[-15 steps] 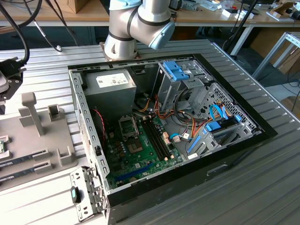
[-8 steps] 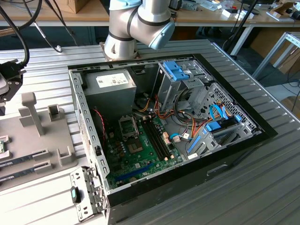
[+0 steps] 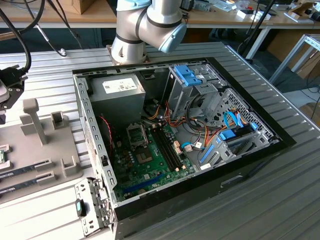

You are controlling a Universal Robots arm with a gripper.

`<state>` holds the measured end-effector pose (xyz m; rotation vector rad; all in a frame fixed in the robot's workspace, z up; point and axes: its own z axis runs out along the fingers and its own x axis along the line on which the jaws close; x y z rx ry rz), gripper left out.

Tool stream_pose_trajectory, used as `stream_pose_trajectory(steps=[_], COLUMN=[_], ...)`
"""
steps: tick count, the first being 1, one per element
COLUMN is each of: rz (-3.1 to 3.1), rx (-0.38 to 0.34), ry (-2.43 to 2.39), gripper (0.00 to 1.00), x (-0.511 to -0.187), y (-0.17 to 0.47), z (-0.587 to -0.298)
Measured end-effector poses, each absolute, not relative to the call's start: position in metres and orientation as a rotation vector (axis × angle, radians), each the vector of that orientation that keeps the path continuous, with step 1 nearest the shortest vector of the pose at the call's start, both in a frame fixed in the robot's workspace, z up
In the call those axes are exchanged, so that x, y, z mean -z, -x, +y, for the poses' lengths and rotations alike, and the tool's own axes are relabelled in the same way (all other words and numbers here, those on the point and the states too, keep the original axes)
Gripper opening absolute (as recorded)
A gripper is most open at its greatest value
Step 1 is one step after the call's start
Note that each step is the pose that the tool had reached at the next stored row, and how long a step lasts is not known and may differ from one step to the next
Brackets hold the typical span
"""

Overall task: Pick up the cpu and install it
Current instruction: 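Reach for the cpu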

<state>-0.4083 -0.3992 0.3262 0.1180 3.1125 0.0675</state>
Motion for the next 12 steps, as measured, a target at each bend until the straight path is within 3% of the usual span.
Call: stream_pose_trajectory(steps=[12], rz=[3.112], rx=[-0.068], ry=[-0.118], gripper=[0.11], x=[-0.3221], y=[0.4126], z=[-0.3991])
